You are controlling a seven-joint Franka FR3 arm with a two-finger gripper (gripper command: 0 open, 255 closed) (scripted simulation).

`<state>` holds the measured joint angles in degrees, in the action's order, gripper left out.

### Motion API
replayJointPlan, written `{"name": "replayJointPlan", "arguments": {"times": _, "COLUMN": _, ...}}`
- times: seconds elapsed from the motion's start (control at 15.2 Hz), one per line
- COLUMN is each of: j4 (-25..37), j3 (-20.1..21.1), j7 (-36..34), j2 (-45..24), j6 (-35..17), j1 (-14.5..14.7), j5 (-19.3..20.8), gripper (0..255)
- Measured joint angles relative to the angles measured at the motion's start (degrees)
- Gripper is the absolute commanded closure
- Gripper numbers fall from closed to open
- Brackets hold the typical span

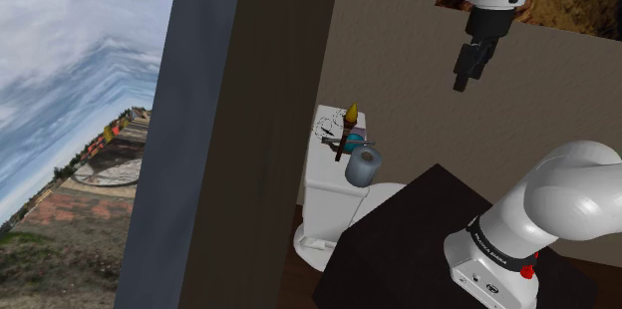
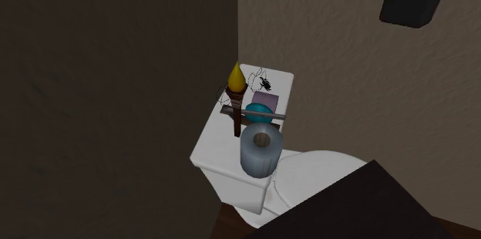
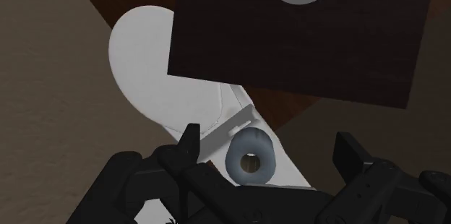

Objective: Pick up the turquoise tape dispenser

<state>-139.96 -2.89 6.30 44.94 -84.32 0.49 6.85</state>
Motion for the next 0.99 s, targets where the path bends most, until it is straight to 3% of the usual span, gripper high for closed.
{"name": "replayJointPlan", "arguments": {"times": 0.33, "j4": -1.87, "j3": -1.84, "j7": 3.24, "j2": -3.68, "j6": -5.81, "j1": 0.44, "j5": 1.75, "gripper": 0}}
{"name": "replayJointPlan", "arguments": {"times": 0.99, "j4": -4.43, "j3": -6.25, "j7": 12.03, "j2": -21.42, "j6": -27.37, "j1": 2.39, "j5": 5.24, "gripper": 0}}
